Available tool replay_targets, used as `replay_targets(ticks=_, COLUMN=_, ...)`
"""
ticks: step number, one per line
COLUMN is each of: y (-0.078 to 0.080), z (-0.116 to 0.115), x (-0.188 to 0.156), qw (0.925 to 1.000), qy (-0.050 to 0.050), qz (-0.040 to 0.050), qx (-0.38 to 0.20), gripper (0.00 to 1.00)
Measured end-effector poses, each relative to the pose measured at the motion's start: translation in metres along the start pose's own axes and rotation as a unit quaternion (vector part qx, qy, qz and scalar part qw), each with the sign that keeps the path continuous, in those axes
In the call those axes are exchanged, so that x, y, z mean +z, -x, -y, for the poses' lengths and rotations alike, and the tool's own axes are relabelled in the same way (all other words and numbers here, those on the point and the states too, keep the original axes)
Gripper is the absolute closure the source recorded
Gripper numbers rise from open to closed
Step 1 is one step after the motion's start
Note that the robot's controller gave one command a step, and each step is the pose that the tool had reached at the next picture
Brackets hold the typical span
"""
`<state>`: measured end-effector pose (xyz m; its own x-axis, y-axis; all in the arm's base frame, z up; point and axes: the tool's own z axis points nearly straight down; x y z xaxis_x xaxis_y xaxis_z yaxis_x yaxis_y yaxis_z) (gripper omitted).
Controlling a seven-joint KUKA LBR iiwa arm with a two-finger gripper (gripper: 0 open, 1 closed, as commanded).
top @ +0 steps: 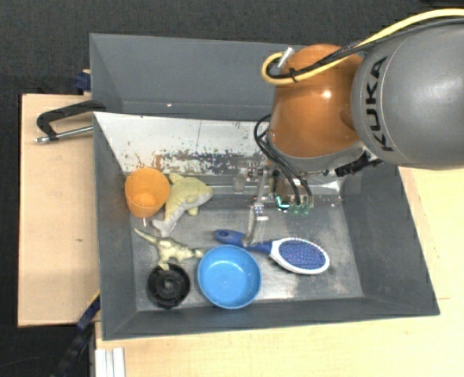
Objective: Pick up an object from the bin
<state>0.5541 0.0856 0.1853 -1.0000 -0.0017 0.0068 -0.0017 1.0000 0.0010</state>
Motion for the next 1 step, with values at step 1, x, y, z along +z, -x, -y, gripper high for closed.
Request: replay_targets(ticks=1, y=-0.0486, z=-0.0108, x=0.1151, qw=0.9875, qy=0.001, qz=0.0073, qx=-0.157, gripper=0.0)
